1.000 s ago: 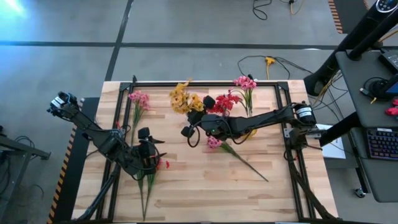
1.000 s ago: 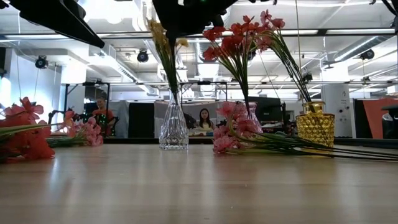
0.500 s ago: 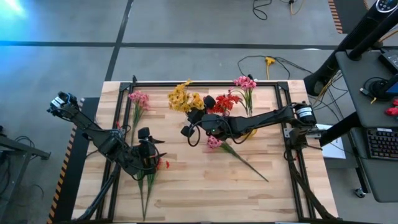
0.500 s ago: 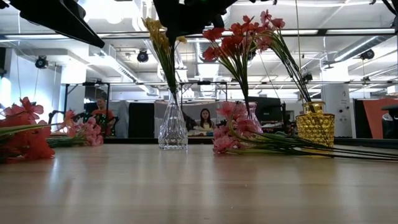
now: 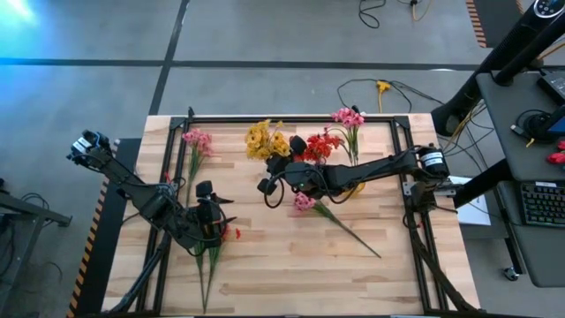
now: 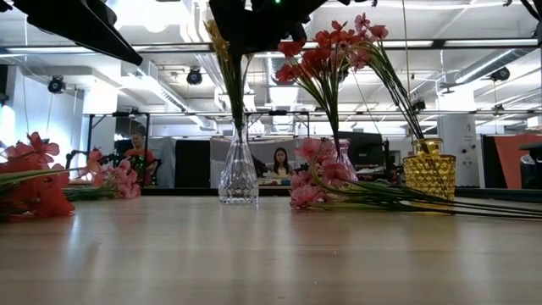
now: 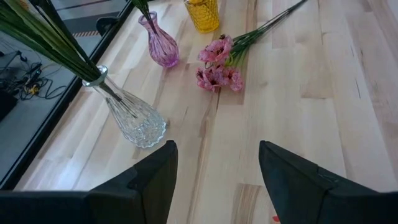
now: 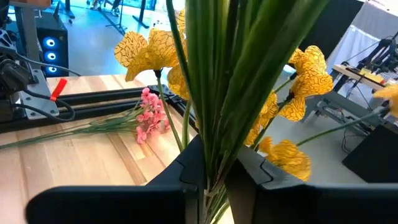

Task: Sort flowers into vase by color
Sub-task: Put the yellow flowers into the transparent vase

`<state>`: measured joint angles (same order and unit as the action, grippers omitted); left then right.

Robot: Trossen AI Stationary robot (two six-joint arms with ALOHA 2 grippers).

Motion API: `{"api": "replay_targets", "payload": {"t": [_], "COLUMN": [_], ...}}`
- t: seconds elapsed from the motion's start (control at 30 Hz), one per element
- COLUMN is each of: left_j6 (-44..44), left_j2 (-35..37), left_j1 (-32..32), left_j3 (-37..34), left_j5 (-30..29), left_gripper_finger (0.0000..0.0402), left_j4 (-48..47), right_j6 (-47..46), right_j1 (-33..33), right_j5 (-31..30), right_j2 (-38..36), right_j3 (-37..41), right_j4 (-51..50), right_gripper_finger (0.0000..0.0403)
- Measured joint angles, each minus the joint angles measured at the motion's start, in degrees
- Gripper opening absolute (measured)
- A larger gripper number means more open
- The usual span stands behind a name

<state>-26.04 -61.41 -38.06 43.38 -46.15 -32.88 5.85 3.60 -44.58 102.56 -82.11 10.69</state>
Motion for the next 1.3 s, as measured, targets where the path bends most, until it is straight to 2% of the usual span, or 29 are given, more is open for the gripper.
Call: {"api": "replay_targets", "payload": {"t": [1.0, 1.3], "left_j6": [0.0, 0.0], "left_j2": [0.0, 0.0], "left_j1": [0.0, 0.0], "left_j3": [0.0, 0.0], "left_j5": [0.0, 0.0], "left_gripper_finger": [0.0207, 0.0207], "left_j4": [0.0, 0.0], "right_j6": [-5.0, -5.3], "right_j1": [0.1, 0.1], "right_j5": [-0.5, -0.6], "right_j2": [0.0, 0.0], "right_j3": [-0.2, -1.6], "right_j4": [-0.7, -0.7], "right_gripper_finger": [0.0151, 0.0161]}}
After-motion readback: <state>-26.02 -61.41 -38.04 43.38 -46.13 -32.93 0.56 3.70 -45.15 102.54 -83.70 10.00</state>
